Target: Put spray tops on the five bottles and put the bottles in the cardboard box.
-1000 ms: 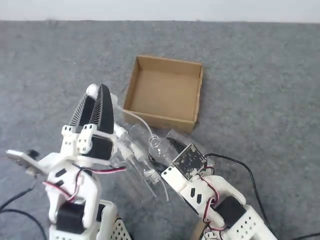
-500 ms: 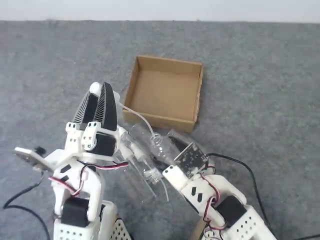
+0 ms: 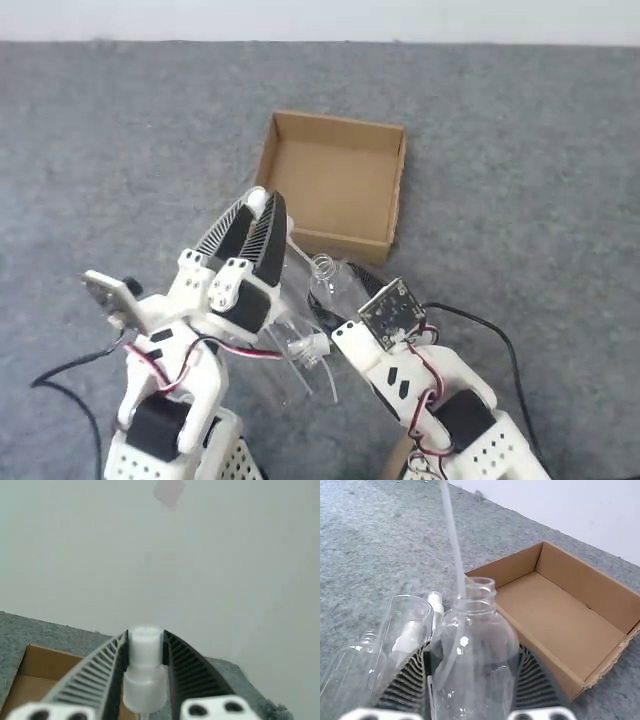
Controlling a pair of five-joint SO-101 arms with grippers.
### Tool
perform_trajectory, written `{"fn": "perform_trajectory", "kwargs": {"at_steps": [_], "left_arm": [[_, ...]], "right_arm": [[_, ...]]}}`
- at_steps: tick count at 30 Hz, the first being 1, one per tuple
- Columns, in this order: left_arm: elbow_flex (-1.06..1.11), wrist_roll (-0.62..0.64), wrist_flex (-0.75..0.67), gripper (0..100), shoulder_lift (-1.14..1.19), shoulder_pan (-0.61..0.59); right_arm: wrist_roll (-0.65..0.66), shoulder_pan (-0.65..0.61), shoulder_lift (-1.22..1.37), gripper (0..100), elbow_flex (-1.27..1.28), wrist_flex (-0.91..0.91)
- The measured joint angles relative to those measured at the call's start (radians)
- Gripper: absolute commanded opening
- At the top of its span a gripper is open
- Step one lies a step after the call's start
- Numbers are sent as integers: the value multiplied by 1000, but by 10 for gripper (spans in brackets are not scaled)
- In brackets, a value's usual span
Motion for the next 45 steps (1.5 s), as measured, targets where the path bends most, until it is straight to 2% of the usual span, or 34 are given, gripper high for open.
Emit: {"fn": "perform_trajectory", "kwargs": {"at_steps": [12, 21, 30, 36, 45], "left_arm": [[0, -3, 0, 12, 0, 14], [0, -55, 51, 12, 0, 123], [2, -64, 54, 12, 0, 150], [74, -109, -5, 12, 0, 206], [106, -126, -57, 12, 0, 209]], "right_arm": [[0, 0, 0, 6, 0, 0], [0, -2, 0, 6, 0, 0], [0, -2, 0, 6, 0, 0], [0, 3, 0, 6, 0, 0], [0, 3, 0, 6, 0, -3]]}}
